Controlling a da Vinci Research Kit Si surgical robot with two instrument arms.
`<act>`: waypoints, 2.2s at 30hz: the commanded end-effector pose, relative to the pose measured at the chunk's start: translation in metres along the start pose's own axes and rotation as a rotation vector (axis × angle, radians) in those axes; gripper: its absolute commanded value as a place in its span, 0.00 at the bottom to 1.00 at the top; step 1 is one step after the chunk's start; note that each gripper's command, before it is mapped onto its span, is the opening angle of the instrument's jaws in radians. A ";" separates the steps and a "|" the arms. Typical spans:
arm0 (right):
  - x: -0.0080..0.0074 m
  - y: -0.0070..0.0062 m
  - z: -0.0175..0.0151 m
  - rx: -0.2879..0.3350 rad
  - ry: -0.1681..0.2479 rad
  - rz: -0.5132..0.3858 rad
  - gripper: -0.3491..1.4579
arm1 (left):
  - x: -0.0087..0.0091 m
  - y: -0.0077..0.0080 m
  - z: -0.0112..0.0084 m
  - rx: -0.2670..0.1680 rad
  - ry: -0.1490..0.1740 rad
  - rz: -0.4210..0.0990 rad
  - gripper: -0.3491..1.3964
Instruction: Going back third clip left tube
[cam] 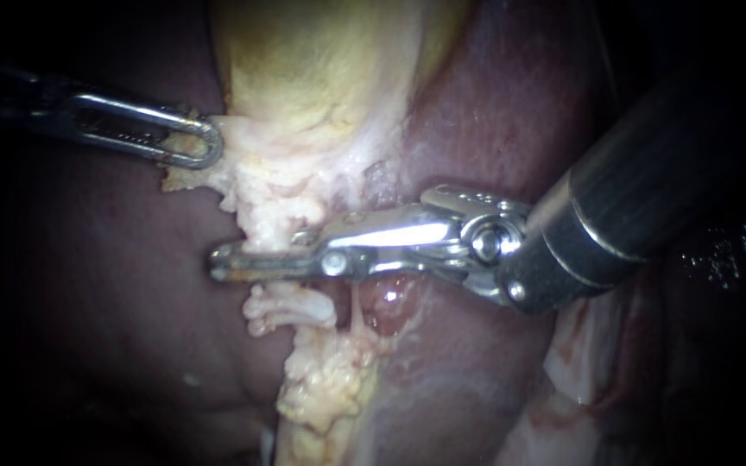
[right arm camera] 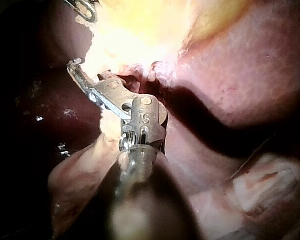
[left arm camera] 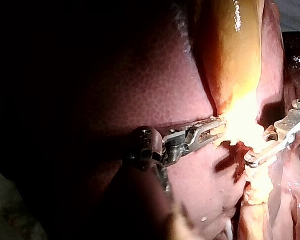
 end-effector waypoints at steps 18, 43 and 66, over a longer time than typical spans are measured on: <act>-0.0028 0.0042 0.0026 -0.013 0.003 -0.088 0.46 | -0.0001 0.0003 0.0000 0.001 0.000 0.000 0.00; -0.0039 0.0082 -0.0018 -0.096 0.027 -0.322 0.47 | -0.0002 0.0006 -0.0001 0.001 0.000 -0.001 0.00; -0.0048 0.0018 -0.0118 -0.102 -0.068 -0.594 0.47 | -0.0002 0.0006 -0.0002 0.001 0.000 0.000 0.00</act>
